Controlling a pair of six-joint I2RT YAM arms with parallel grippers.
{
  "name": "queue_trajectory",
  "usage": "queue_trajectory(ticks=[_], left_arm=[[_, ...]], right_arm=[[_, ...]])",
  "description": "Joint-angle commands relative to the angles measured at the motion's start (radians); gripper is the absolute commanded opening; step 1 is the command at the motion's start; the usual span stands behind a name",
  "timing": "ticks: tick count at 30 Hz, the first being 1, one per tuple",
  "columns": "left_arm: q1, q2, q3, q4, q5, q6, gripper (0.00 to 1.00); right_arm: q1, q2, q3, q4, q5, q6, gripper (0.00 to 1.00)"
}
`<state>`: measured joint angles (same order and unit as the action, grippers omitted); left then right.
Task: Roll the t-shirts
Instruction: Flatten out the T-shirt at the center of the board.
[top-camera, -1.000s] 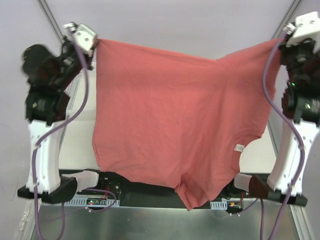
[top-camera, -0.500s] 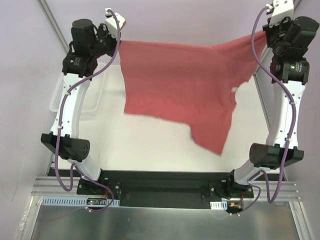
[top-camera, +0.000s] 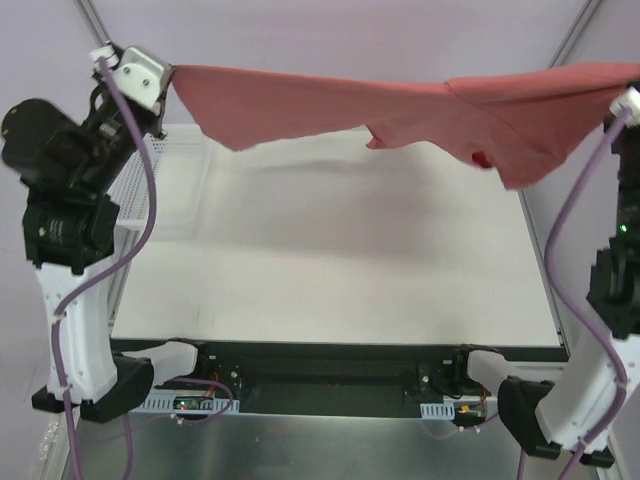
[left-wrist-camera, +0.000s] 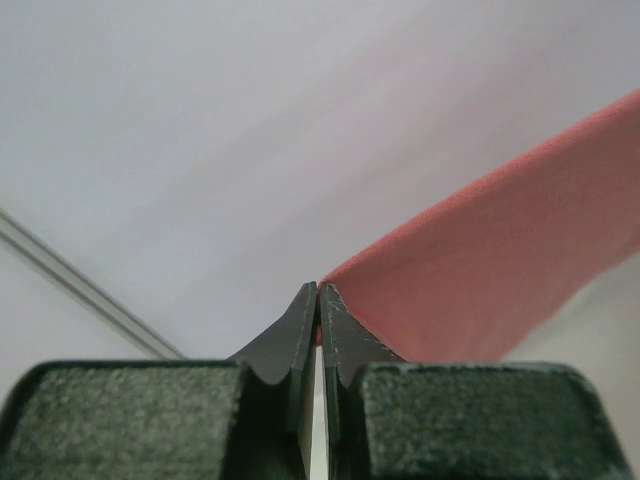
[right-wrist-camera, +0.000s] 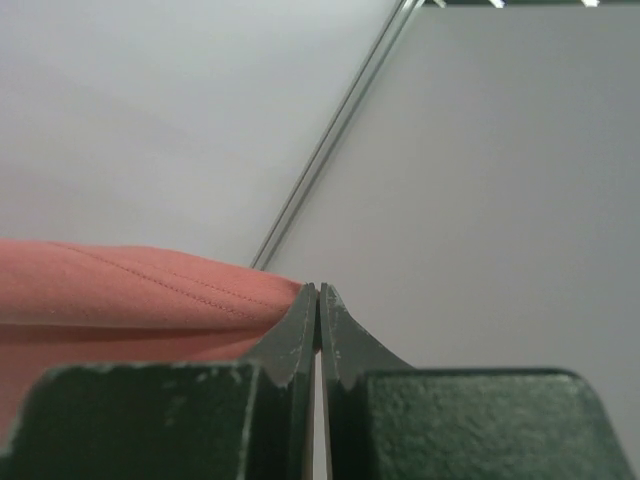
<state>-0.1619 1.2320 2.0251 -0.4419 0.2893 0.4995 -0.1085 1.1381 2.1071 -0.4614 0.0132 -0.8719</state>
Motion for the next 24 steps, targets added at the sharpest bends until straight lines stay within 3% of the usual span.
queue_trajectory(ticks=[1,8,15,19,24], left_arm=[[0.021,-0.116,-0.022,0.046,-0.087,0.051,0.00],[0.021,-0.180,0.047,0.048,-0.088,0.096,0.00],[0.021,-0.102,0.127,0.055,-0.046,0.100,0.00],[0.021,-0.046,0.048,0.055,-0.022,0.086,0.00],[0.021,0.012,-0.181,0.057,-0.007,0.086,0.00]], right_arm=[[0.000,-0.084,0.079,-0.062,0.053,0.008,0.01],[-0.003,-0.080,0.280,-0.120,0.021,0.025,0.01],[-0.008,0.000,0.265,-0.020,-0.002,-0.024,0.01],[-0.008,0.009,0.084,0.053,-0.053,-0.016,0.01],[-0.002,-0.002,-0.316,0.133,-0.123,0.034,0.01]])
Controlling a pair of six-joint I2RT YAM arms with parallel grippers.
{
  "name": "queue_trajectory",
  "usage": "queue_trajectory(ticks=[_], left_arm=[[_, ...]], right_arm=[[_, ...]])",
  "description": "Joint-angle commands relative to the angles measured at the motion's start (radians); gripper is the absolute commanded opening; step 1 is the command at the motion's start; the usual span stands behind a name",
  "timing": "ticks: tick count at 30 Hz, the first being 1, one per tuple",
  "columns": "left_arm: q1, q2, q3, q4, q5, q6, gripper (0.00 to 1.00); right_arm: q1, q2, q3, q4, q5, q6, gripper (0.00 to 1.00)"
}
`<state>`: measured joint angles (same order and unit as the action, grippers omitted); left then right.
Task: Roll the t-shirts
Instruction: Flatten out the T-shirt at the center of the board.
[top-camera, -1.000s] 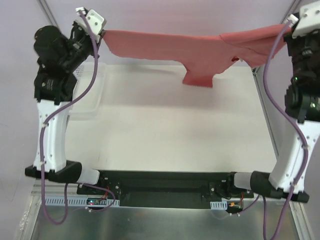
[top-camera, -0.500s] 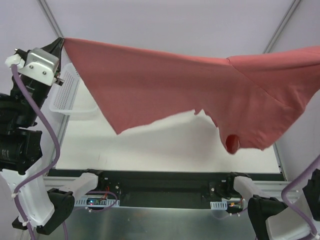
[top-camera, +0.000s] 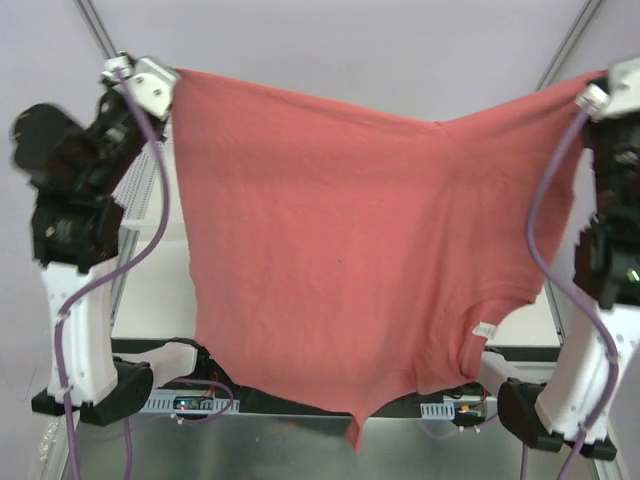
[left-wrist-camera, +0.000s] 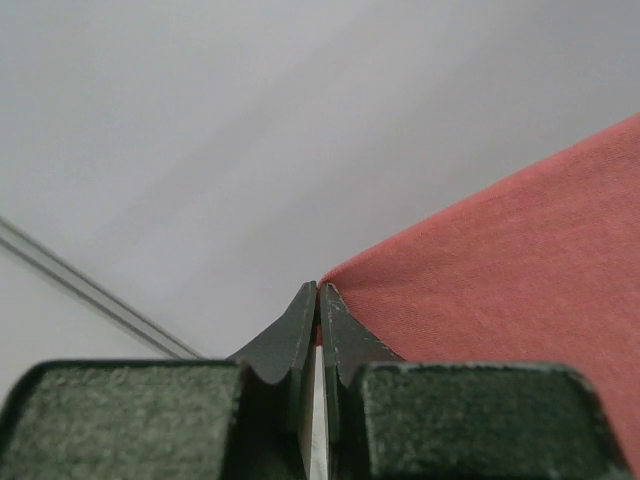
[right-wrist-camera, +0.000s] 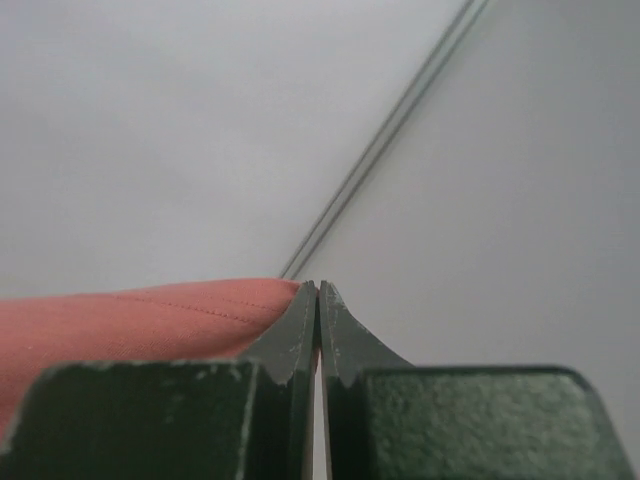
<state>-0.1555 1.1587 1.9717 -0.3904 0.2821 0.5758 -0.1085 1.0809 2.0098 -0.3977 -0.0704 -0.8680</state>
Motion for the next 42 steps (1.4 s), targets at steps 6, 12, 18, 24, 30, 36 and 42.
queue_trajectory(ticks=[6,12,18,24,30,36,42], left_arm=[[0.014,0.295,-0.332,0.019,0.089,0.039,0.00],[0.016,0.647,-0.265,0.022,0.126,0.125,0.00],[0.037,0.939,-0.038,0.022,0.068,0.122,0.00],[0.056,1.104,0.120,0.022,-0.009,0.041,0.00],[0.057,1.158,0.185,0.036,-0.009,0.027,0.00],[0.063,1.210,0.295,0.045,-0.015,0.010,0.00],[0.066,1.155,0.230,0.045,0.041,0.050,0.00]], right_arm=[[0.073,0.172,-0.505,0.131,-0.066,0.011,0.01],[0.107,0.488,-0.547,0.171,-0.017,-0.006,0.01],[0.107,0.783,-0.395,0.203,0.093,-0.002,0.01],[0.107,1.059,-0.139,0.204,0.216,-0.023,0.01],[0.107,1.293,0.212,0.191,0.268,-0.031,0.01],[0.107,1.346,0.299,0.224,0.281,-0.065,0.01],[0.130,1.217,0.109,0.230,0.290,-0.106,0.01]])
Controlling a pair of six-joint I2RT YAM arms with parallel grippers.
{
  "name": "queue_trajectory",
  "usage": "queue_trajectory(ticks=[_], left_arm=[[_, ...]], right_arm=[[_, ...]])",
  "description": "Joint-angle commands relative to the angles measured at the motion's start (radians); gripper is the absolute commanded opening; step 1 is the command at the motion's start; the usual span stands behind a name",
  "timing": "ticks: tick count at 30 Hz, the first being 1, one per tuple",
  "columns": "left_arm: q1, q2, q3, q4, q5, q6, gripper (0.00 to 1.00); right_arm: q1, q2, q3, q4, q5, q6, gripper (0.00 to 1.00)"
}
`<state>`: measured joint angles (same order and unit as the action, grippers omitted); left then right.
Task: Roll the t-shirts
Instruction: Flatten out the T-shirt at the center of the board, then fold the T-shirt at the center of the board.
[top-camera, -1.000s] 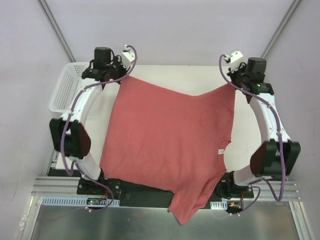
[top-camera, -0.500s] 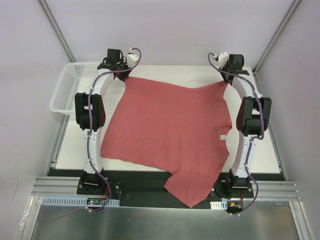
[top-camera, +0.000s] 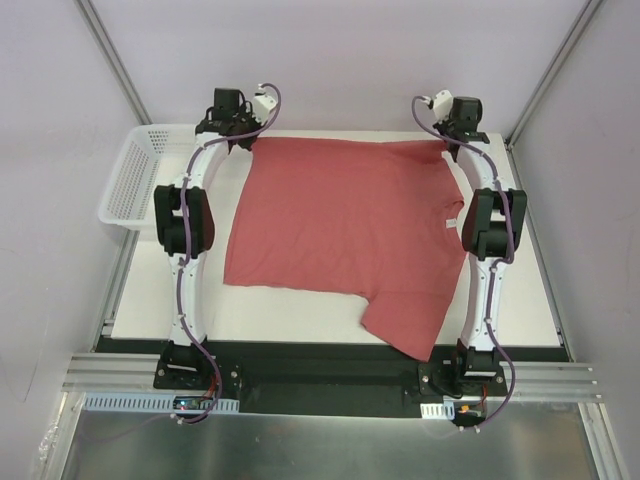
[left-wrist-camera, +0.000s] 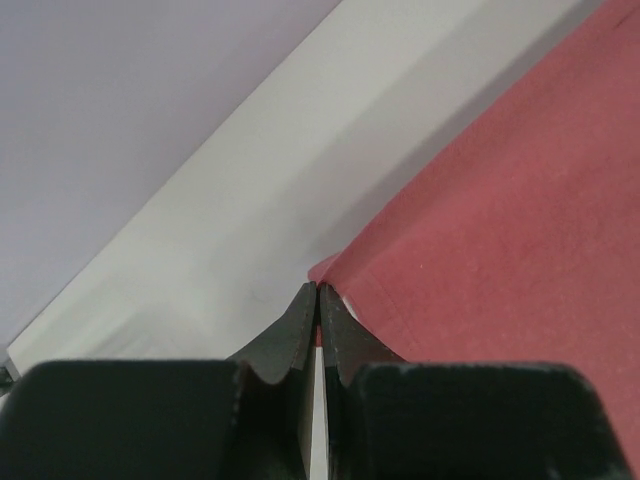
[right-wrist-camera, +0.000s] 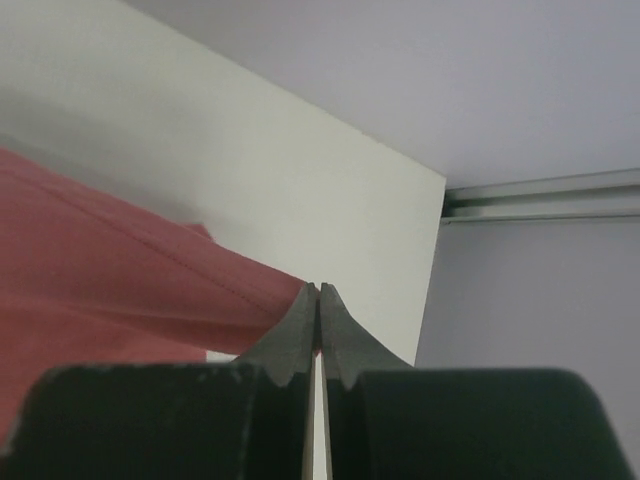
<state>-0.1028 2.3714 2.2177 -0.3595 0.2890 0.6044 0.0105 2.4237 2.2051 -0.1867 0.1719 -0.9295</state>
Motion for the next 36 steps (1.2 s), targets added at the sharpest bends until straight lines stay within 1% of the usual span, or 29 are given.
queue_trajectory(ticks=[1,5,8,17,19,26,36], left_arm=[[0.014,-0.069,-0.033,0.014,0.042,0.029,0.00],[0.014,-0.132,-0.118,0.014,0.091,0.073,0.00],[0.014,-0.162,-0.180,0.014,0.096,0.107,0.00],[0.023,-0.262,-0.325,0.014,0.111,0.241,0.00],[0.023,-0.276,-0.349,0.014,0.121,0.294,0.00],[0.031,-0.302,-0.401,0.014,0.090,0.357,0.00],[0.037,-0.348,-0.507,0.014,0.062,0.445,0.00]], right_arm=[[0.011,-0.146,-0.120,0.016,0.054,-0.049,0.01],[0.009,-0.276,-0.286,-0.011,0.048,-0.058,0.01],[0.009,-0.345,-0.367,-0.037,0.038,-0.057,0.01],[0.011,-0.475,-0.495,-0.124,0.035,-0.017,0.01],[0.014,-0.512,-0.542,-0.135,0.029,-0.014,0.01],[0.026,-0.613,-0.665,-0.192,0.021,0.009,0.01],[0.032,-0.710,-0.754,-0.276,0.006,0.018,0.01]])
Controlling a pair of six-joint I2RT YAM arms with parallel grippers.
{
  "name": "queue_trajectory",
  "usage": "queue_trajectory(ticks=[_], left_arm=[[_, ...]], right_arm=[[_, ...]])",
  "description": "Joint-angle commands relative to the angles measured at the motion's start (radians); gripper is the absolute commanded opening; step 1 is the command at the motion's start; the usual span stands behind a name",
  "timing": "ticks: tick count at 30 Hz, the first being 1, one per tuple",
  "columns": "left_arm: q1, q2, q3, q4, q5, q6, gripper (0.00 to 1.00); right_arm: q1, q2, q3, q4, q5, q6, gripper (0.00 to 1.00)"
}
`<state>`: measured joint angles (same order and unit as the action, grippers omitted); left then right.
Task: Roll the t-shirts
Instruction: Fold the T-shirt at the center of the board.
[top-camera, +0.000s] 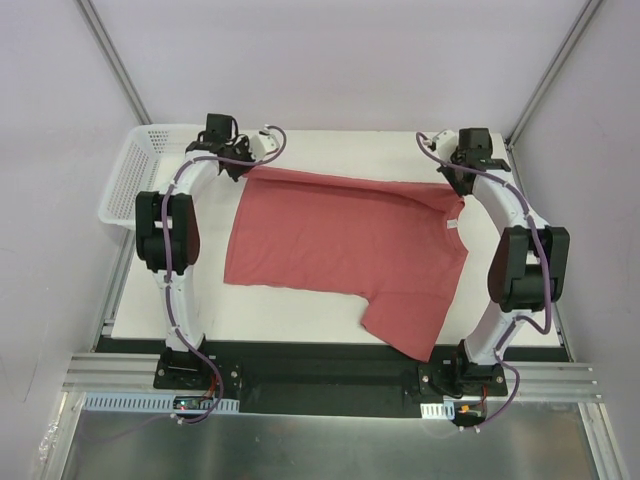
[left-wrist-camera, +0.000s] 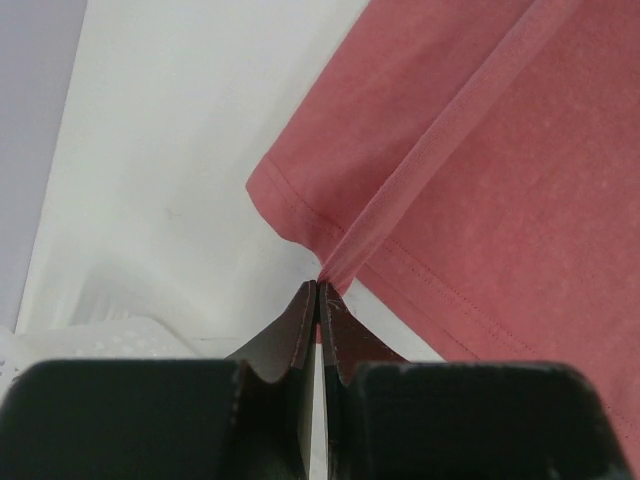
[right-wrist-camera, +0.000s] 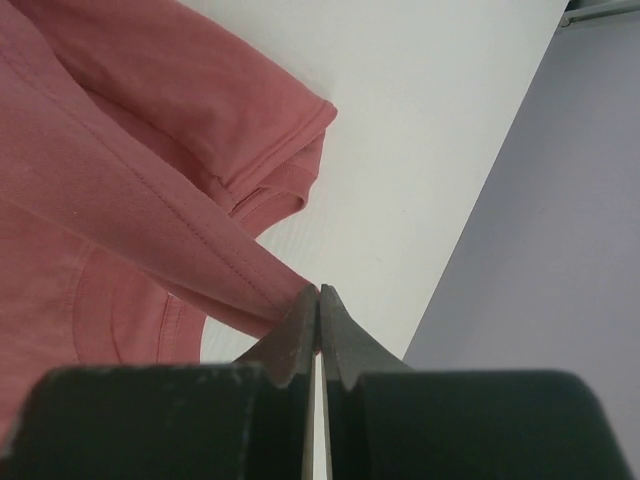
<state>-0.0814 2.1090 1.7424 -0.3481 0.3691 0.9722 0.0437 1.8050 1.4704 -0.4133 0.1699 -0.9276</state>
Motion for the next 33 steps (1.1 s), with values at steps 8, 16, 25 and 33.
queue_trajectory(ticks=[8,16,25,33], left_arm=[[0.017,-0.110,-0.096,-0.002,-0.012,0.079,0.00],[0.017,-0.135,-0.184,-0.006,-0.013,0.069,0.00],[0.043,-0.181,-0.316,-0.017,-0.048,0.036,0.00],[0.069,-0.248,-0.262,-0.068,-0.015,-0.012,0.51]], right_arm=[[0.010,-0.130,-0.099,-0.091,-0.003,0.036,0.01],[0.027,-0.162,-0.185,-0.145,-0.020,0.035,0.01],[0.042,-0.202,-0.300,-0.194,-0.033,0.042,0.01],[-0.014,-0.104,-0.020,-0.425,-0.216,0.093,0.38]])
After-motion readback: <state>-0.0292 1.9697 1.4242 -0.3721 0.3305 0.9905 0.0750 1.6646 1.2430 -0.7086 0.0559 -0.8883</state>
